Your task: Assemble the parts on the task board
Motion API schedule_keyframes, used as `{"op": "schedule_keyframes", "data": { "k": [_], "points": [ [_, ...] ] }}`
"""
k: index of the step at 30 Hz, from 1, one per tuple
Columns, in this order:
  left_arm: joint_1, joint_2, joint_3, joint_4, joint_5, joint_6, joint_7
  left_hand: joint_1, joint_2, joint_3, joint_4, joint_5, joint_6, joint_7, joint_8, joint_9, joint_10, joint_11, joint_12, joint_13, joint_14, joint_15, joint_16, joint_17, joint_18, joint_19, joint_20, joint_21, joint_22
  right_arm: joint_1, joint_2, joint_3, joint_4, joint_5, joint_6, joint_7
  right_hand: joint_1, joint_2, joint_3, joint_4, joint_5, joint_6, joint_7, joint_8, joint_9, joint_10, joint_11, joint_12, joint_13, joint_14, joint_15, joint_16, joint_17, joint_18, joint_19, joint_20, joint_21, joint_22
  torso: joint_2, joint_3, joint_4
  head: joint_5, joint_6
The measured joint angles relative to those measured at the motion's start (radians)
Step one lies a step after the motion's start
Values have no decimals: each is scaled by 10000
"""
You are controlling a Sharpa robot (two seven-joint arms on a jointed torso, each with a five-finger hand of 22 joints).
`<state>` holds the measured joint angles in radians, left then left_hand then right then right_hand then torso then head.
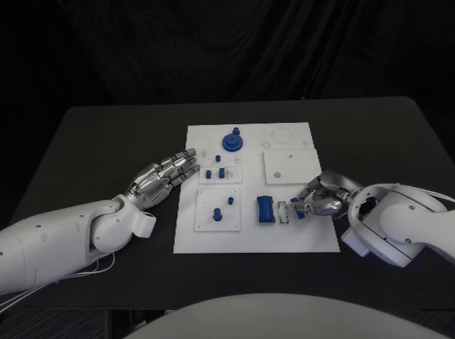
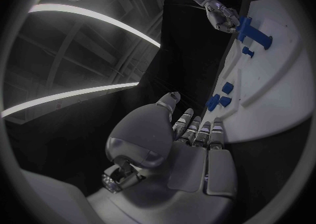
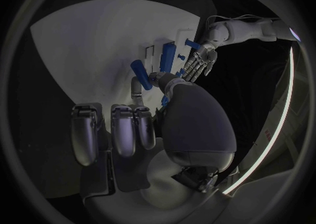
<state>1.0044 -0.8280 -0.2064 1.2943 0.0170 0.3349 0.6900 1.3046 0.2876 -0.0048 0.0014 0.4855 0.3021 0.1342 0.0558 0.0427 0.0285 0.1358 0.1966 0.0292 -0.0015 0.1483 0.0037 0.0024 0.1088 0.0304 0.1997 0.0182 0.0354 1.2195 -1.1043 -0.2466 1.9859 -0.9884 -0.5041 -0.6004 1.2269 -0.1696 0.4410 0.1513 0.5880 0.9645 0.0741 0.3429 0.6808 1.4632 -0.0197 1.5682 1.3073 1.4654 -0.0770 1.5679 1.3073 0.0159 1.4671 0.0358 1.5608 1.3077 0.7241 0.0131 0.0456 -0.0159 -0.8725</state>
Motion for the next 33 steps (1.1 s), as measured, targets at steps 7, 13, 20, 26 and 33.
{"op": "schedule_keyframes", "data": {
  "k": [7,13,20,26,33],
  "points": [
    [-3,-9,-1,33,1,-3,-8,0,0,0,0,0,0,0,0,0,0,0,0,-1,1,0,0,1,1,1,-1,-4,12,13,168,0,-106,1272,-444,273,-78,78,-140,8,-53,0,0,6,81,35,-36,0,0,18,-18,0,0,0,0,0,0,-1,-2,-16,24,-29,0],
    [-4,-17,-1,61,1,-5,-19,0,0,0,0,0,0,0,0,-1,0,0,-1,-2,0,0,0,2,1,2,-4,-4,12,14,257,0,-154,1689,-584,315,-277,197,-387,60,-601,147,-147,65,150,37,-38,0,0,18,-18,0,0,0,0,1,0,-1,3,-20,31,-31,0],
    [-4,-18,0,64,4,-5,-19,1,0,-1,0,0,0,0,0,-2,0,0,-1,-2,0,0,0,3,0,5,-9,-4,14,14,325,0,-228,1900,-589,282,-486,249,-690,137,-608,209,-281,66,210,37,-39,0,0,18,-19,0,0,1,0,1,0,-2,7,-23,32,-16,0],
    [-4,-11,1,61,7,-3,-17,1,0,-1,0,0,-1,0,-1,-2,0,0,-1,-3,0,0,0,3,1,9,-15,-3,8,14,340,-1,-244,1982,-515,182,-497,260,-801,165,-571,211,-285,67,212,36,-39,0,0,17,-18,0,0,0,0,1,-52,-2,11,-22,31,-6,0],
    [-5,-4,-2,56,15,-1,-16,1,0,-1,0,0,-1,-1,-1,-2,0,0,-1,-3,0,0,0,4,0,18,-26,-2,5,13,364,-1,-259,2024,-385,54,-538,302,-934,131,-677,135,-285,67,213,36,-38,0,0,17,-18,0,0,-1,-1,1,-100,-3,11,-12,21,-1,0]
  ]
}}
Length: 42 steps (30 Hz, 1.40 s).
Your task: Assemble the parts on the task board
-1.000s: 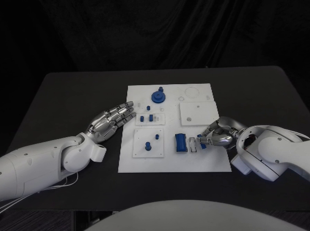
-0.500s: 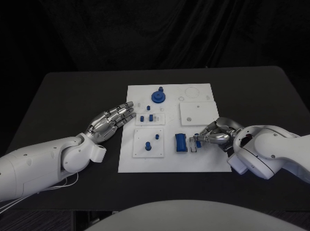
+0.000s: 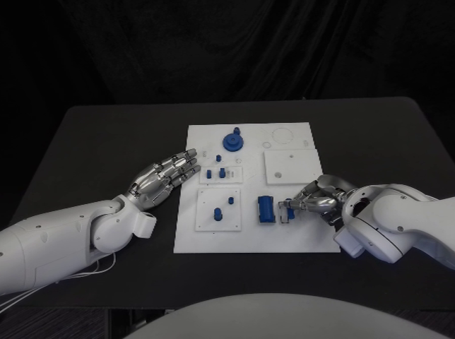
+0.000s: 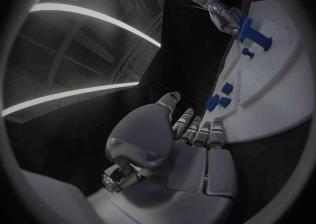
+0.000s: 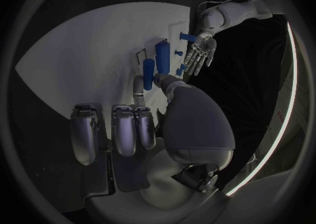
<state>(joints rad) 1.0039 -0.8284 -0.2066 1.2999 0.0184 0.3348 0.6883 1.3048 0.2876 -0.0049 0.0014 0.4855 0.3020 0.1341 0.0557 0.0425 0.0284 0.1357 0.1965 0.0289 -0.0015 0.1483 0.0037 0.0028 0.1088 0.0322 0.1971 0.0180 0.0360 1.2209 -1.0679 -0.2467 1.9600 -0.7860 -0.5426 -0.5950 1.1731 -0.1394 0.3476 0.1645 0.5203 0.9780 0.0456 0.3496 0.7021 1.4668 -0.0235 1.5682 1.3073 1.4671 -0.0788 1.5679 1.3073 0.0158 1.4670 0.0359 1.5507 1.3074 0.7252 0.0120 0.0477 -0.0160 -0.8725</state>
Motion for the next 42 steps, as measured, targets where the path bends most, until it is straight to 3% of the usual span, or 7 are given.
{"op": "schedule_keyframes", "data": {
  "k": [5,19,23,32,36,42],
  "points": [
    [-1,-1,-1,0,5,0,1,0,0,28,-28,0,0,0,0,0,0,0,0,0,0,0,0,0,1,-32,29,3,1,-2,25,0,-23,13,89,-57,1,1,-108,0,-168,-33,34,1,2,0,1,0,0,0,0,0,0,0,0,0,0,0,0,5,-3,5,0],
    [-3,2,-1,-18,7,9,-4,0,0,28,-28,0,0,0,-2,-1,0,0,0,-1,0,0,0,2,1,-33,28,18,-2,-7,109,0,-52,33,311,-139,-143,147,-722,179,-1207,-214,75,41,19,-1,1,0,0,-1,1,0,0,-1,0,0,-35,5,-7,7,-8,5,0],
    [-4,7,-1,-26,7,14,-6,0,0,28,-28,0,0,0,-2,-1,-1,-1,0,-1,0,0,0,2,1,-33,28,36,-8,-8,122,0,-62,32,378,-157,-395,79,-1158,389,-1892,-371,161,49,-15,-3,77,0,0,-1,1,0,0,0,0,0,-35,7,-7,8,-8,19,0],
    [-4,25,-2,-59,9,38,-5,0,0,28,-28,0,0,0,-4,-2,0,0,0,-2,0,0,0,-7,2,-31,25,55,-7,-8,130,0,-85,-112,549,-192,-510,39,-1904,810,-2825,-408,198,106,-51,-3,77,0,8,-11,67,0,0,0,0,1,-71,6,-6,8,-7,28,0],
    [-4,30,-1,-70,10,52,-6,0,0,28,-28,0,0,0,-4,-2,0,-1,-1,-2,0,0,0,-7,2,-20,14,56,-6,-9,117,0,-85,-200,593,-192,-510,39,-1988,893,-2938,-443,162,108,-51,-3,77,0,7,-11,67,0,0,0,0,0,-110,5,-6,8,-7,34,0],
    [-4,32,-1,-77,12,63,-13,0,0,27,-27,0,0,0,-4,-2,0,0,0,-2,0,0,0,-7,1,-29,-7,75,-4,-9,30,0,-42,-479,559,-93,-398,145,-2263,1114,-3119,-443,162,413,42,-3,77,0,7,-11,67,0,0,0,0,0,-110,4,-6,8,-7,51,0]
  ]
}}
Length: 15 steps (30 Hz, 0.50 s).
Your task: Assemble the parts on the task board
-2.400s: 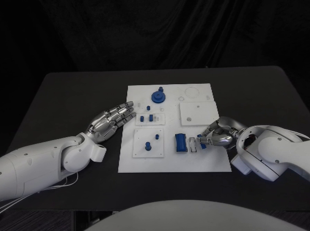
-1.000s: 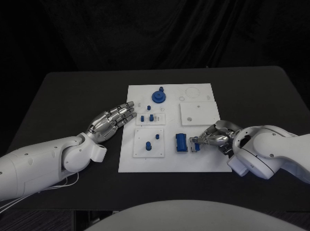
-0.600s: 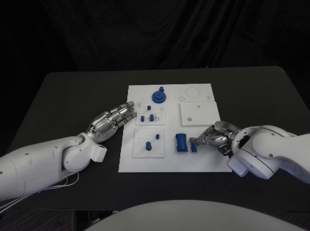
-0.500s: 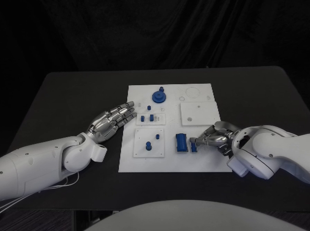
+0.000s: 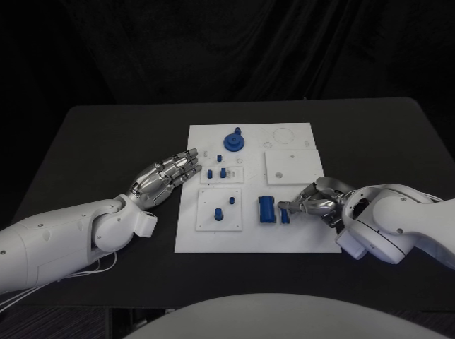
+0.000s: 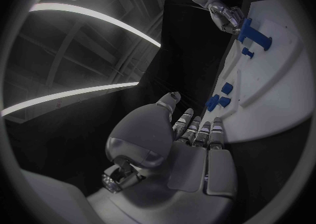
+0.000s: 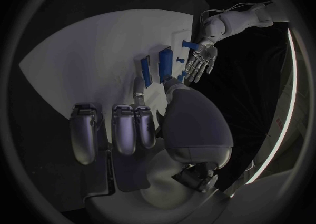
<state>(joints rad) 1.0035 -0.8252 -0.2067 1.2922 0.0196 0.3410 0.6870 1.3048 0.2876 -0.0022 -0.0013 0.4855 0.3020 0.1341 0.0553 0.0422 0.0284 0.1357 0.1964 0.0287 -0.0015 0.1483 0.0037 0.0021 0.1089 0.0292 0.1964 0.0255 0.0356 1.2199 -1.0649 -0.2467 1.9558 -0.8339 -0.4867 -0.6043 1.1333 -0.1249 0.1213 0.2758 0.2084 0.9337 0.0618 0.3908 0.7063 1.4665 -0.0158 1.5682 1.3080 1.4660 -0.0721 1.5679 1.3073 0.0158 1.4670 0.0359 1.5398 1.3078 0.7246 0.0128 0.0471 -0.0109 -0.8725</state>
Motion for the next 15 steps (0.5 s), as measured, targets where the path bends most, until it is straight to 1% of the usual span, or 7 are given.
{"op": "schedule_keyframes", "data": {
  "k": [5,9,11,12,13,14,15],
  "points": [
    [-3,-26,-1,54,1,-8,27,0,0,32,-32,0,36,36,50,2,0,0,0,0,24,24,0,0,-1,1,-1,-57,-1,-1,-172,-1,77,-437,-260,396,187,51,-96,96,0,-35,-36,383,201,0,0,0,-1,0,0,0,0,0,0,0,0,-1,0,0,-1,7,0],
    [-12,-168,-9,299,-18,-117,90,0,0,94,-157,50,185,67,65,23,37,37,113,9,38,38,0,1,-5,74,73,-60,2,-1,-454,-3,186,-858,-787,1089,239,103,-137,137,120,38,-109,714,347,0,0,0,-1,0,0,0,0,1,0,0,56,-1,0,0,-1,37,0],
    [-20,-298,-18,486,-84,-232,95,-3,-3,82,-169,50,202,50,79,23,38,37,115,10,38,38,0,1,-7,95,97,-60,60,0,-618,-3,221,-1029,-1168,1577,39,303,-137,137,349,94,-164,902,413,-33,-41,0,-1,-6,-15,0,0,0,0,0,57,-1,0,0,-2,42,0],
    [-24,-362,-22,581,-126,-296,95,-38,-38,82,-169,50,217,35,106,23,38,37,116,10,38,38,0,1,-8,113,116,-60,76,3,-681,-3,232,-1076,-1350,1812,-145,488,-137,137,477,96,-202,1011,441,4,-78,0,-1,-4,-70,0,0,0,0,0,-110,-1,-1,0,-2,42,0],
    [-28,-434,-25,684,-173,-381,94,-40,-40,69,-181,50,279,61,127,30,60,60,139,14,38,-4,0,1,2,121,128,-60,62,14,-737,-4,235,-1097,-1549,2083,-361,703,-137,137,577,56,-242,1114,453,21,-95,0,-2,0,-77,-59,0,35,-22,-22,-684,-2,-1,0,-2,42,0],
    [-32,-516,-30,809,-223,-479,91,-40,-40,55,-196,50,365,110,161,44,60,60,193,21,20,-96,0,0,154,59,91,-58,42,35,-783,-8,234,-1096,-1751,2360,-534,876,-154,154,707,8,-233,1203,453,21,-95,0,-2,0,-77,-286,0,251,-254,-29,-1486,-3,-2,0,-2,42,0],
    [-37,-624,-38,961,-293,-622,83,-79,-79,55,-195,50,403,111,162,44,60,60,195,21,20,-170,0,0,156,-7,36,-56,23,75,-822,-9,218,-1057,-2010,2749,-617,959,-202,168,1201,-75,-211,1244,435,21,-95,0,-2,0,-77,-801,0,571,-830,-11,-2512,-2,-4,0,-2,39,0]
  ]
}}
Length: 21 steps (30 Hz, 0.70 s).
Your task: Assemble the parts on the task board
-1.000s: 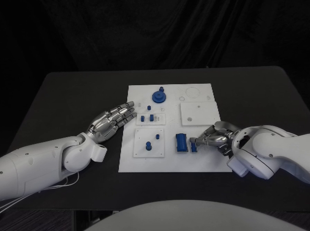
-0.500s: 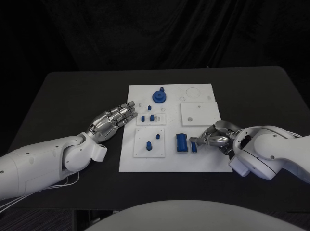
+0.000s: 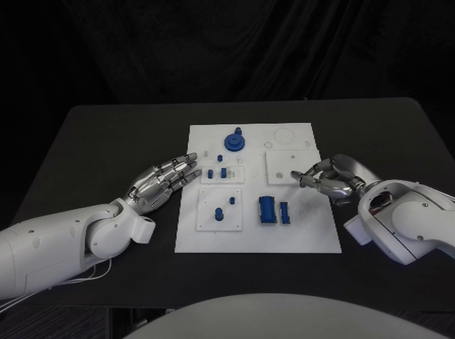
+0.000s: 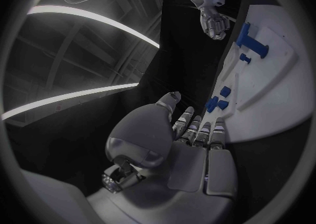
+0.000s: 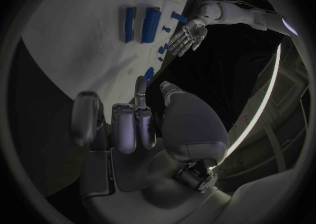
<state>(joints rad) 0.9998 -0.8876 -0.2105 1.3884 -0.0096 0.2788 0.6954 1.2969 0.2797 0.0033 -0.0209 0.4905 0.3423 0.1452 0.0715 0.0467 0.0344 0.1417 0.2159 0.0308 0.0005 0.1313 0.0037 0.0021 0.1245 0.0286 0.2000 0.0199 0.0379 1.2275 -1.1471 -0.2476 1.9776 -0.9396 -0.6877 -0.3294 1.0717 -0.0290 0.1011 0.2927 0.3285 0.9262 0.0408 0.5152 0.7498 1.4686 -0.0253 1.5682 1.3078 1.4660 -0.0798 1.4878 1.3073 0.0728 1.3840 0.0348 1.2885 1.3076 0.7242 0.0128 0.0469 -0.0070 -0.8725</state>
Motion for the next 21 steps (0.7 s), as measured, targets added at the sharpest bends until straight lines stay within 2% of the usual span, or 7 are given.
{"op": "schedule_keyframes", "data": {
  "k": [3,7,10,13,16,18,21],
  "points": [
    [0,-284,-3,374,-129,-347,-17,-129,-129,-196,193,0,87,-88,0,0,58,-161,0,0,-2,-214,0,-6,-2,-47,-203,13,-75,96,7,2,-177,347,-504,948,-235,240,-334,-7,792,-129,129,0,-171,-122,68,-675,0,-782,198,-1709,-1112,541,-1732,145,-2915,-45,-3,0,0,-4,0],
    [38,-786,-15,915,-325,-979,-35,-575,-98,-1128,1258,-624,-777,-954,-261,-119,-119,-479,-341,-29,-3,-527,0,-11,-1,-85,-449,-27,-122,185,219,9,-715,1490,-1106,2853,-322,662,-743,-33,866,-516,515,-384,-896,-4627,592,-4808,-1329,-3908,742,-6026,-5402,923,-4049,638,-7018,-1671,-22,0,0,-4,0],
    [149,-994,-18,1210,-565,-1454,-46,-542,-106,-1857,2612,-1655,-1749,-1968,-467,-232,-278,-1018,-901,-108,-2,-529,0,-12,154,-137,-500,-50,-162,209,340,9,-1019,2372,-1259,4302,-54,820,-1238,41,790,-1026,1145,-1398,-2275,-6915,1466,-8757,-4615,-5240,1749,-9657,-8074,923,-4914,1490,-9934,-4150,-54,4,0,9,0],
    [246,-1091,-7,1445,-901,-1915,-53,-160,-119,-2159,3075,-1898,-1881,-2393,-468,-242,-307,-1641,-1165,-135,-5,-683,0,-12,154,-162,-660,-50,-199,209,469,4,-1310,3123,-1234,5559,-13,891,-1872,-17,414,-1458,906,-2250,-3388,-8006,2238,-10639,-6972,-6479,2462,-11628,-9845,922,-5670,2229,-11793,-6115,-96,16,0,25,0],
    [283,-1118,-7,1538,-1225,-2419,-57,-19,-180,-2394,3134,-1898,-1866,-2651,-468,-242,-312,-2181,-1233,-143,-6,-1049,0,-12,154,-193,-1074,-100,-244,165,607,7,-1582,3740,-1032,6556,-37,1089,-2345,-6,133,-1803,794,-2870,-4110,-9031,2173,-11518,-8393,-7520,2650,-12650,-10890,893,-6942,2480,-12270,-7544,-163,27,-31,93,0],
    [287,-1102,-15,1562,-1421,-2805,-62,81,-196,-2550,3143,-1906,-1804,-2721,-467,-242,-325,-2618,-1286,-153,-3,-1344,0,-12,154,-220,-1411,-101,-279,74,660,8,-1750,4075,-766,7083,-162,1214,-2762,-7,-209,-2249,652,-3399,-4658,-10293,1663,-12021,-9281,-9548,2300,-13569,-11738,376,-10085,2495,-12450,-9777,-223,41,-66,140,0],
    [299,-1059,-17,1578,-1634,-3316,-67,116,-232,-2692,3132,-1976,-1778,-3007,-467,-242,-332,-3265,-1317,-154,-16,-1621,0,-12,153,-246,-1933,-132,-324,-35,688,2,-1940,4414,-349,7575,-174,1291,-3188,12,-570,-2900,294,-3878,-5305,-11611,1105,-12329,-10162,-11817,1998,-14270,-12471,37,-12443,2532,-12641,-11607,-329,77,-153,267,0]
  ]
}}
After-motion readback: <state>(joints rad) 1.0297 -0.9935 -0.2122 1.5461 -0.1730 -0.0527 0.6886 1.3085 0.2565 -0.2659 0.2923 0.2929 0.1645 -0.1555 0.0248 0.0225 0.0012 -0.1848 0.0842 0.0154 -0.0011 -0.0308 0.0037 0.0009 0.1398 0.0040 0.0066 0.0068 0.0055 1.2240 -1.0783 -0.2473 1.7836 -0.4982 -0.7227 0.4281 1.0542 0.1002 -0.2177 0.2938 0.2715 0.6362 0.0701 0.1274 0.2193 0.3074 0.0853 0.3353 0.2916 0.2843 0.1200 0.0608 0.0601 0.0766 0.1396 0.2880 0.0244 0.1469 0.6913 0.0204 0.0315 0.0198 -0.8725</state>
